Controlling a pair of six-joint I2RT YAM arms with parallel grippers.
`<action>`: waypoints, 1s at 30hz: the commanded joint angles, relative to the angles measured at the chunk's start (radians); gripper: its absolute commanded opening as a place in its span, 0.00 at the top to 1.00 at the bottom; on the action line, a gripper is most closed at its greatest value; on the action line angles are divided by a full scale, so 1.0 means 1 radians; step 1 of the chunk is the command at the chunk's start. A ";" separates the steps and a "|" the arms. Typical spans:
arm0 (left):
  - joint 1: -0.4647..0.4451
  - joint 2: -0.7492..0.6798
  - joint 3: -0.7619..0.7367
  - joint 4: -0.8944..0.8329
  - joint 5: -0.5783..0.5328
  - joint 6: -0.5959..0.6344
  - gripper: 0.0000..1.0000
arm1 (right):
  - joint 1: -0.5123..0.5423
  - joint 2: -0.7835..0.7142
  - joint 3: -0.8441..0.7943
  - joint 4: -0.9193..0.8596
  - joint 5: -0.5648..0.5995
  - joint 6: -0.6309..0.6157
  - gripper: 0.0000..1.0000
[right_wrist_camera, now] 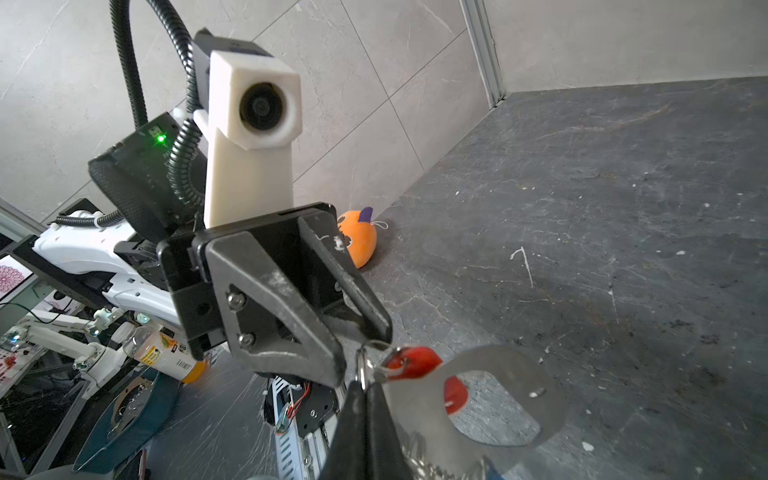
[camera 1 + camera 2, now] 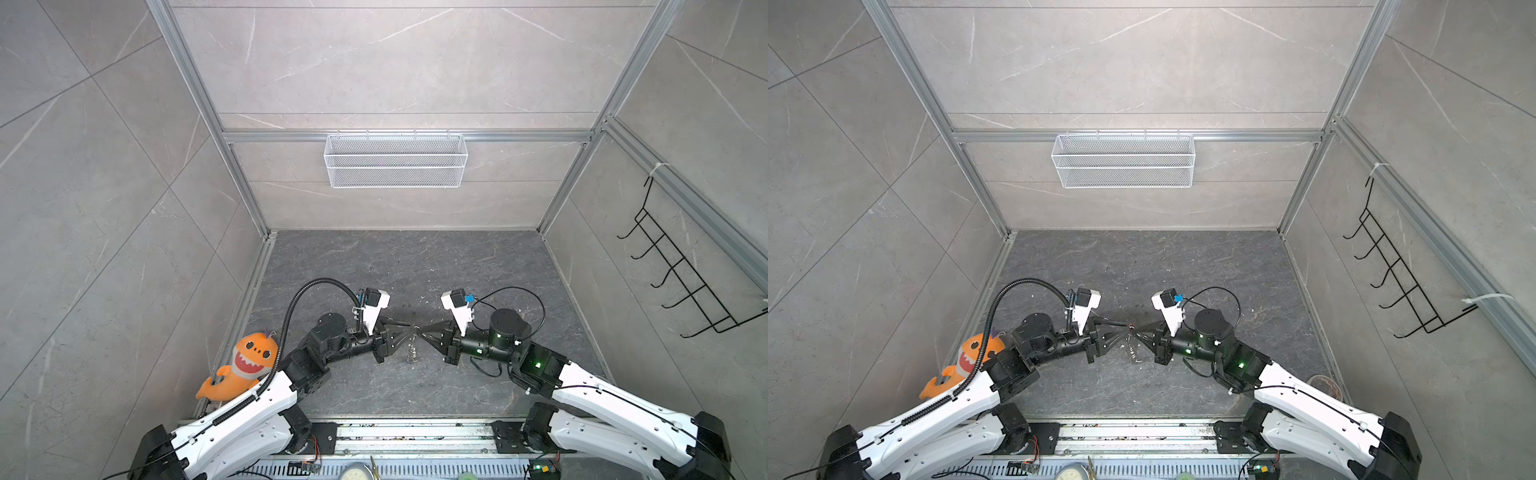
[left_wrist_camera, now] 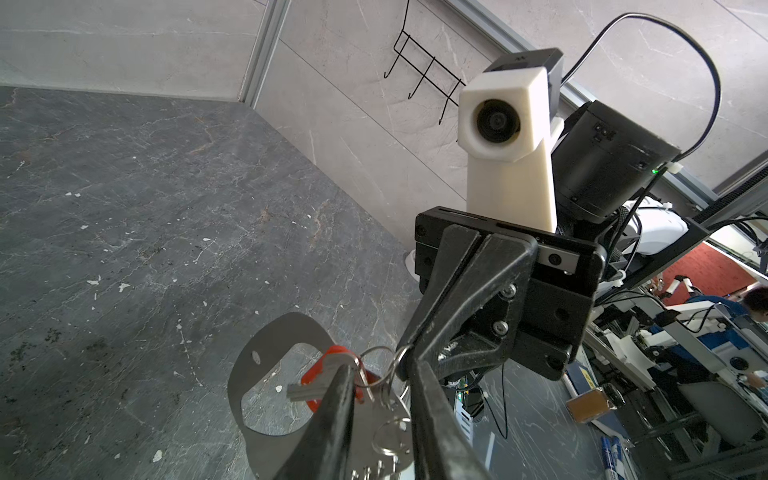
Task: Remove the keys from the keyring
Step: 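Grasp the plate with the left gripper beside the right gripper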
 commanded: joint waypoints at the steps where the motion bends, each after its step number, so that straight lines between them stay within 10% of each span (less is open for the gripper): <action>1: -0.001 -0.035 0.022 0.031 -0.025 -0.016 0.69 | 0.010 -0.021 -0.011 0.052 0.046 0.011 1.00; 9: 0.000 -0.103 -0.002 0.041 -0.013 -0.037 0.86 | 0.019 -0.018 -0.010 0.059 0.070 0.011 1.00; 30: 0.001 -0.012 0.004 0.090 0.037 -0.085 0.75 | 0.028 -0.011 -0.015 0.100 0.086 0.030 1.00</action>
